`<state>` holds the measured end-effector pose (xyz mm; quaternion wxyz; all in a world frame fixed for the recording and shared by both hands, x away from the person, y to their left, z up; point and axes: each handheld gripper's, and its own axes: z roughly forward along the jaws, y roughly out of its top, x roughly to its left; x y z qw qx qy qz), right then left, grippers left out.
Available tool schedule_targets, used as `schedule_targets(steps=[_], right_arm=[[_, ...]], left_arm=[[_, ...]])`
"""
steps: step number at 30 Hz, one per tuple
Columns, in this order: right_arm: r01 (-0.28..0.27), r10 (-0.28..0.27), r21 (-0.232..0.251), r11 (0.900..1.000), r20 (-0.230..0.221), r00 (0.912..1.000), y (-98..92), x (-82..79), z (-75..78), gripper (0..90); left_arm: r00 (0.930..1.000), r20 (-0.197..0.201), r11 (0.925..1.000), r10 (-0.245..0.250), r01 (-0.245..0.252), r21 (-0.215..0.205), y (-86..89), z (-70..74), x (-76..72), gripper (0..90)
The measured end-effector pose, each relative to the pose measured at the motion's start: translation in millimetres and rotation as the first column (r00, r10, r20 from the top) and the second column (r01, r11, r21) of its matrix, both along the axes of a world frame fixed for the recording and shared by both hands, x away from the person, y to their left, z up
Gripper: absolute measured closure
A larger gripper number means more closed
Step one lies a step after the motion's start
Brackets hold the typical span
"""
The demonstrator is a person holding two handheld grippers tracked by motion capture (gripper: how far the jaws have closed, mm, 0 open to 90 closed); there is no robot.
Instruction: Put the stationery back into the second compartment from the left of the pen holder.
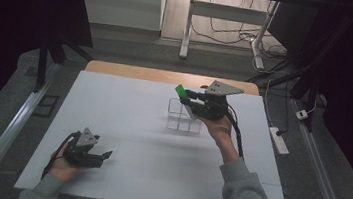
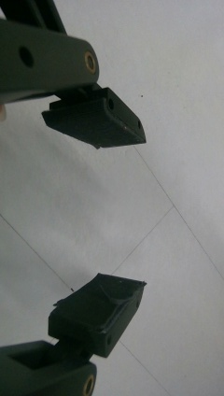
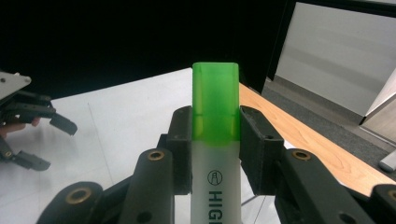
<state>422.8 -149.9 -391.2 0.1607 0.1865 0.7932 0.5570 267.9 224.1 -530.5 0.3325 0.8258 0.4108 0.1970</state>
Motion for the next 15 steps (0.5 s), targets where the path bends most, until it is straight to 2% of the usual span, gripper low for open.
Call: schedule_targets(steps=[10, 15], right_arm=[[0.026, -0.026, 0.014, 1.000, 0.000, 0.9997, 4.2, 14.4, -3.5, 66.4], [0.037, -0.037, 0.005, 0.999, -0.009, 0.9993, 7.6, 24.8, -9.5, 66.3]], left_arm=[[1.0000, -0.004, 1.0000, 0.003, -0.003, 0.000, 0.7, -0.6, 0.4, 25.7], [1.0000, -0.006, 1.0000, 0.002, -0.002, 0.000, 0.5, -1.0, 0.8, 25.7]])
